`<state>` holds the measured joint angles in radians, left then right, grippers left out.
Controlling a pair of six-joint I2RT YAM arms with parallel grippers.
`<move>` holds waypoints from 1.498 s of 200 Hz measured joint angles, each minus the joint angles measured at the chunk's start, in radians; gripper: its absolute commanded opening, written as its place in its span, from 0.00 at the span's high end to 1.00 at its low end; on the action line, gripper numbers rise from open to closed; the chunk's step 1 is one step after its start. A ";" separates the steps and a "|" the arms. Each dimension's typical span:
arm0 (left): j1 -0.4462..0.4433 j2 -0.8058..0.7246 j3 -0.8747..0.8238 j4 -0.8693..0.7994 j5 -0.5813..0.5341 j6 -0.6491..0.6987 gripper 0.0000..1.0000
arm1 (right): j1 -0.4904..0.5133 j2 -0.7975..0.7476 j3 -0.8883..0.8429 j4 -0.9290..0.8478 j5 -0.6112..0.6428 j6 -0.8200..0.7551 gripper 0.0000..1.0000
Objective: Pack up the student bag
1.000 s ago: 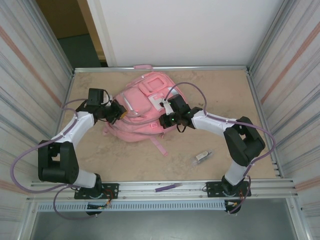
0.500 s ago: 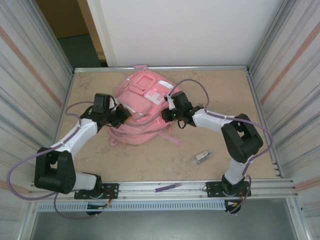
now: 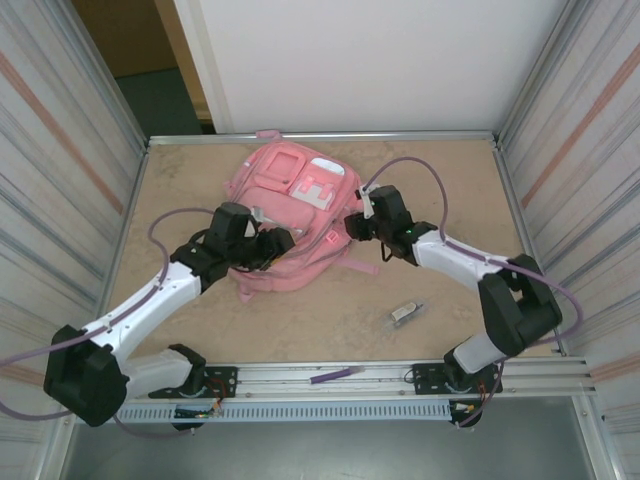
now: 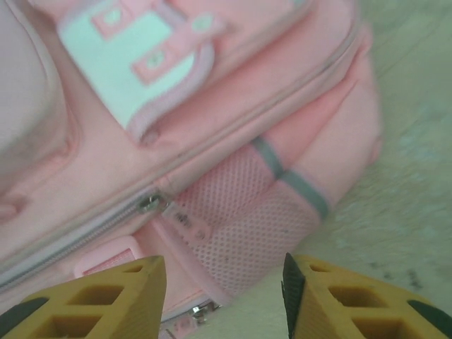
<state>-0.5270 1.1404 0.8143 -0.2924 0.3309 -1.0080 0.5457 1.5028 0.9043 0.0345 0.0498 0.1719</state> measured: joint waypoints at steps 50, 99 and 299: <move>0.090 -0.048 0.019 -0.108 -0.169 0.275 0.50 | -0.001 -0.099 0.001 0.003 -0.069 -0.080 0.01; 0.014 0.005 0.116 -0.104 -0.229 0.716 0.45 | 0.047 -0.138 -0.005 0.104 0.061 -0.134 0.01; -0.179 0.800 0.719 -0.358 -0.621 0.649 0.75 | -0.075 -0.401 -0.233 -0.017 0.060 0.213 0.01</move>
<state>-0.7059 1.9404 1.5337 -0.6506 -0.2901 -0.3595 0.4706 1.1015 0.6708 0.0177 0.1093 0.3847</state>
